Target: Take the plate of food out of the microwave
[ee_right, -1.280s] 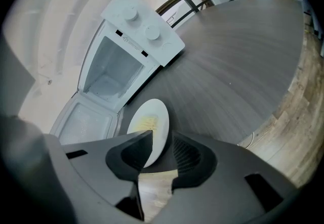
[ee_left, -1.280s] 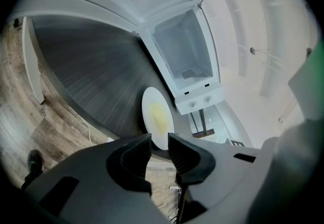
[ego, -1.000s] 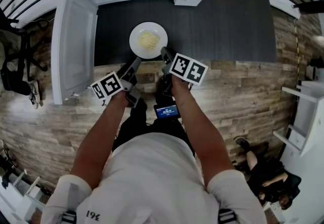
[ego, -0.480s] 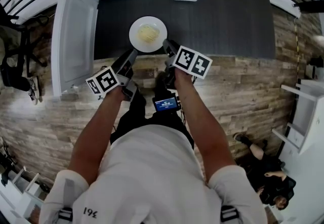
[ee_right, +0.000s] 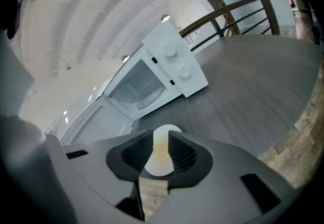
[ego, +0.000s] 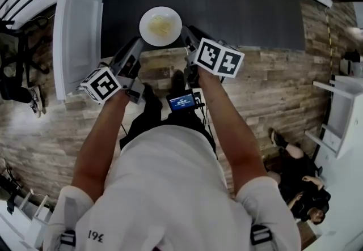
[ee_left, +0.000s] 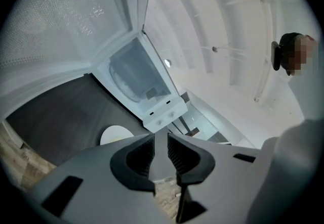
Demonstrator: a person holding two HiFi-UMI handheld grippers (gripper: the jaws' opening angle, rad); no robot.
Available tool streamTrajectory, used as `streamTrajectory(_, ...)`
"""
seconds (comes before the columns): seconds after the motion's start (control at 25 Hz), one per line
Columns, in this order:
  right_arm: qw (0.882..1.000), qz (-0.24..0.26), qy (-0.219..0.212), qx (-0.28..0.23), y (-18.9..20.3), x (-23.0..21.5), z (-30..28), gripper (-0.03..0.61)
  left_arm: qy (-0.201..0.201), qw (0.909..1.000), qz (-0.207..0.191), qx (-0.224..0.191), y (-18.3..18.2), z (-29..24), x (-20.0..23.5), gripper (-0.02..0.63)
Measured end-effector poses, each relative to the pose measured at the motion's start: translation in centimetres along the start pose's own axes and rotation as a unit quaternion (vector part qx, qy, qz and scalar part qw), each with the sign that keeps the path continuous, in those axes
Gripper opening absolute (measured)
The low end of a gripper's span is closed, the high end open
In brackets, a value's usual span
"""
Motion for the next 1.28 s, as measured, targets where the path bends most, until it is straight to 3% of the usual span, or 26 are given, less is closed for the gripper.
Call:
streamTrajectory(0.08,1.0,0.004,-0.003,-0.008,-0.2,0.5,0.9,0.093,0.015,0.9998,-0.008,-0.001,-0.4,0.5,-1.0,0.083)
streamTrajectory(0.16,1.0,0.009,-0.002,-0.015,-0.2,1.1,1.9,0.037,0.025,0.9996,-0.012,-0.001,-0.6,1.1,-1.9,0.083)
streamTrajectory(0.28,1.0,0.017,-0.005,-0.022,-0.1,2.2,3.3,0.002,0.046,0.9987,-0.024,0.0,-1.0,2.1,-3.4,0.083)
streamTrajectory(0.72,0.995,0.07,-0.053,-0.046,0.3,8.9,8.2,0.002,0.132,0.9872,-0.088,0.015,-1.7,6.5,-9.5,0.083)
streamTrajectory(1.08,0.989,0.096,-0.074,-0.085,2.4,13.6,13.0,0.002,0.198,0.9706,-0.136,0.019,-2.5,11.9,-12.9,0.083)
streamTrajectory(1.28,0.987,0.102,-0.077,-0.099,3.8,15.2,14.9,0.002,0.223,0.9647,-0.138,0.023,-2.5,14.4,-13.7,0.081)
Point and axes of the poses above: the fingertips, and each gripper's own axes: z backward along the fingers, x to its left, y out of its underside, the point moved 4 cm from there along z, backward along the fingers, and after that the axes turned 1 degree about -y, right-handed, at the moved point
